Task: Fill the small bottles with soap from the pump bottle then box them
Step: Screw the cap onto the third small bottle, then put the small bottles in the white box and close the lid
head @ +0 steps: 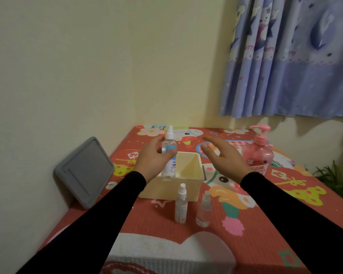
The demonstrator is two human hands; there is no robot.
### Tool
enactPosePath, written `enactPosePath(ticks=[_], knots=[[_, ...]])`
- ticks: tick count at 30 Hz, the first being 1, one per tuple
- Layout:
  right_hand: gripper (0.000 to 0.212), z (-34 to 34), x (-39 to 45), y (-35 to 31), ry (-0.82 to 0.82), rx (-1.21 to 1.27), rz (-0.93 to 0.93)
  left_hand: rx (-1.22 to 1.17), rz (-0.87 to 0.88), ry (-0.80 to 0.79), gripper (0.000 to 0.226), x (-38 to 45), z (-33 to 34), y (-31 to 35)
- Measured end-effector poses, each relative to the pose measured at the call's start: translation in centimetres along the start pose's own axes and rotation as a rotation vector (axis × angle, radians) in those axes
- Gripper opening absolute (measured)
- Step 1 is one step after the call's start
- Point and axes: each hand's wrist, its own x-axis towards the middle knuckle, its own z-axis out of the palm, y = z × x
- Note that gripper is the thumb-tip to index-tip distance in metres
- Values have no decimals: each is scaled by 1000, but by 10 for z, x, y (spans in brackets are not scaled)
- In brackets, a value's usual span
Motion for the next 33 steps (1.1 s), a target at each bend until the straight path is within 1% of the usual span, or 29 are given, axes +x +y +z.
enactPosePath(ticks=[3, 5, 7, 8, 11, 12, 15, 16, 18, 19, 22, 25, 27, 30, 33], knots=[[51, -6, -12, 27, -46, -171, 14, -52, -6, -30, 23, 11, 7, 1], [56, -6, -21, 48, -123, -300, 37, -51, -17, -40, 20, 20, 13, 1], [62, -2, -30, 65, -193, -375, 55, -56, -43, -44, 22, 28, 18, -1], [68, 0, -36, 74, -240, -402, 74, -58, -53, -47, 22, 32, 22, -2], [105, 14, -49, 94, -354, -486, 84, -41, -88, -37, 23, 46, 32, -4], [108, 19, -53, 101, -375, -513, 88, -33, -103, -37, 22, 50, 35, -7], [111, 32, -62, 114, -426, -535, 122, -17, -146, -65, 25, 61, 46, -13], [104, 36, -64, 117, -446, -537, 135, -10, -157, -73, 26, 64, 48, -15], [81, 40, -68, 121, -466, -534, 157, 6, -179, -90, 26, 69, 55, -21], [74, 42, -68, 123, -476, -538, 158, 11, -194, -92, 25, 72, 58, -24], [72, 45, -72, 129, -507, -564, 155, 20, -256, -116, 18, 77, 66, -32], [67, 48, -77, 136, -525, -574, 161, 14, -329, -166, 22, 83, 73, -39], [70, 49, -79, 138, -529, -573, 175, 8, -380, -221, 26, 86, 76, -42], [94, 51, -81, 137, -513, -578, 173, 38, -442, -331, 30, 90, 81, -45], [101, 53, -82, 138, -487, -580, 167, 50, -480, -397, 21, 92, 87, -47]])
